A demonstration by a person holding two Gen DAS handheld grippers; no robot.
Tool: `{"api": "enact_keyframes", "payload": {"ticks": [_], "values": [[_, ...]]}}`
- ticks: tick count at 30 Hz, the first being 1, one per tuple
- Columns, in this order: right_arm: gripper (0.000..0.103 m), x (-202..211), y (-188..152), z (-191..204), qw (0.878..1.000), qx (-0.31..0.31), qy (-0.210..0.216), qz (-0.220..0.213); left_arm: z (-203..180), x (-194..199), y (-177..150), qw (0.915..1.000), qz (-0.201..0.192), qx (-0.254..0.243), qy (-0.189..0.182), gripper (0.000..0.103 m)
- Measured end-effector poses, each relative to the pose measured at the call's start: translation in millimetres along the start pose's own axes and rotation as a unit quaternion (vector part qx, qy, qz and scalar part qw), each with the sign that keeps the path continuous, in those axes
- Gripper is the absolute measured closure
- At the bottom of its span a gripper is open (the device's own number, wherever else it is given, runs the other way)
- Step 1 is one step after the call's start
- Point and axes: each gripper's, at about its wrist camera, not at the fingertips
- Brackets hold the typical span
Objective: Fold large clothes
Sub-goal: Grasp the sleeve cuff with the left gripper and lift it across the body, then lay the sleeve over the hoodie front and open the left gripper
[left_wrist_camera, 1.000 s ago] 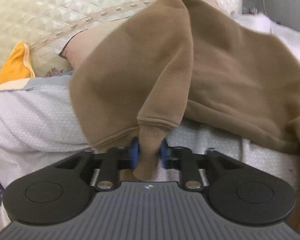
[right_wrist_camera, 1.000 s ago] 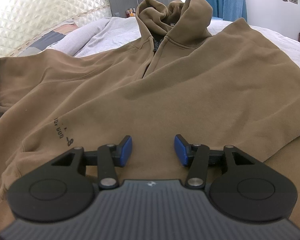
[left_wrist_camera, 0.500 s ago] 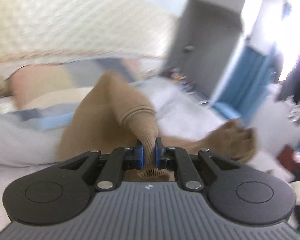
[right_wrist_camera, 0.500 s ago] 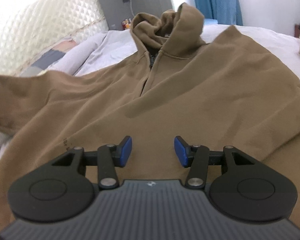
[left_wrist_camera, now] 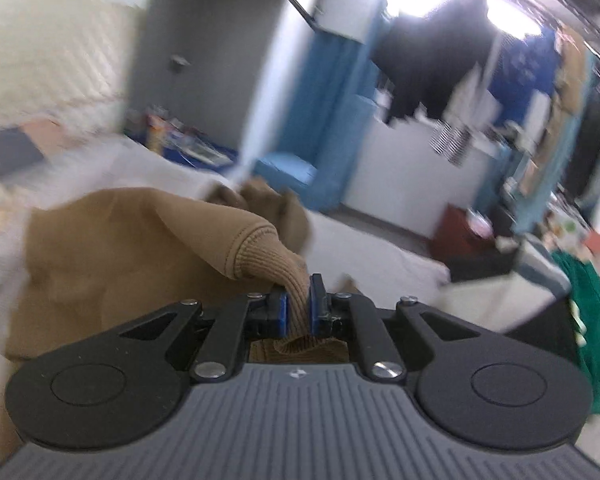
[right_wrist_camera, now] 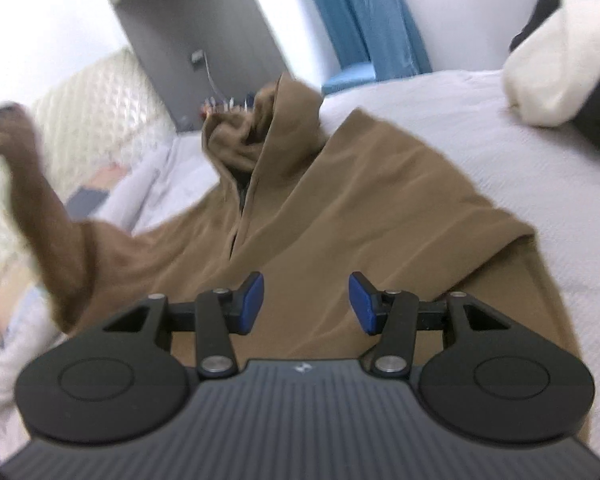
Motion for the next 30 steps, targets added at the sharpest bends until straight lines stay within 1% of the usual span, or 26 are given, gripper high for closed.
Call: {"api": "enact_keyframes", "payload": {"ticks": [1, 3, 5, 7, 8, 10, 12, 13, 14, 16, 18, 19, 21, 23, 25, 27, 28, 30], "values": [[0.052, 0, 0, -6, 1.000, -0.001, -0.007, -0.003, -15, -10, -9, 0.9999, 0.013, -0.002, -0.006, 0.091], [0.052, -2, -2, -24, 0.999, -0.024, -0.033, 0.003, -44, -31, -28, 0.9990, 0.039, -0.008, -0.019, 0.091], [0.052, -2, 0, -45, 0.997, -0.064, -0.034, 0.002, -64, -52, -52, 0.9976, 0.060, -0.020, -0.027, 0.091], [0.052, -1, 3, -58, 0.995, -0.089, -0.041, -0.008, -71, -79, -71, 0.9954, 0.083, -0.038, -0.029, 0.091], [0.052, 1, 5, -63, 0.994, -0.092, -0.048, -0.016, -76, -92, -81, 0.9939, 0.096, -0.044, -0.029, 0.091], [0.052, 4, 7, -72, 0.993, -0.099, -0.054, -0.025, -71, -118, -93, 0.9913, 0.118, -0.050, -0.029, 0.090], [0.052, 4, 7, -79, 0.991, -0.116, -0.052, -0.030, -66, -135, -111, 0.9877, 0.144, -0.053, -0.028, 0.089], [0.052, 3, 7, -82, 0.991, -0.122, -0.053, -0.031, -64, -142, -118, 0.9855, 0.158, -0.055, -0.029, 0.085], [0.052, 3, 7, -84, 0.990, -0.125, -0.053, -0.031, -56, -150, -122, 0.9837, 0.167, -0.057, -0.032, 0.078], [0.052, 0, 8, -85, 0.990, -0.126, -0.053, -0.032, -36, -152, -130, 0.9808, 0.179, -0.055, -0.055, 0.052], [0.052, 0, 8, -82, 0.991, -0.120, -0.050, -0.033, -20, -147, -133, 0.9812, 0.175, -0.050, -0.065, 0.043], [0.052, 1, 8, -79, 0.992, -0.117, -0.046, -0.034, -12, -144, -132, 0.9816, 0.173, -0.048, -0.066, 0.041], [0.051, 1, 10, -74, 0.993, -0.109, -0.031, -0.037, 11, -132, -134, 0.9830, 0.161, -0.043, -0.078, 0.039], [0.051, 2, 12, -65, 0.995, -0.093, -0.018, -0.042, 34, -114, -130, 0.9862, 0.142, -0.040, -0.075, 0.038], [0.052, 4, 14, -54, 0.996, -0.071, 0.000, -0.052, 60, -103, -129, 0.9899, 0.123, -0.041, -0.058, 0.038], [0.052, 1, 16, -42, 0.997, -0.051, 0.012, -0.052, 86, -92, -128, 0.9937, 0.099, -0.044, -0.028, 0.038], [0.052, -1, 16, -36, 0.998, -0.043, 0.016, -0.049, 100, -94, -127, 0.9950, 0.091, -0.039, -0.010, 0.038], [0.052, -9, 13, -24, 0.999, -0.024, 0.026, -0.037, 129, -98, -125, 0.9961, 0.086, -0.013, 0.013, 0.038]]}}
Point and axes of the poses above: each gripper's, at about its wrist camera, not at the fingertips, and x roughly against the way its jaws point, z to its left, y to its top, and after that the axes turned 13 degrees about y, right-handed
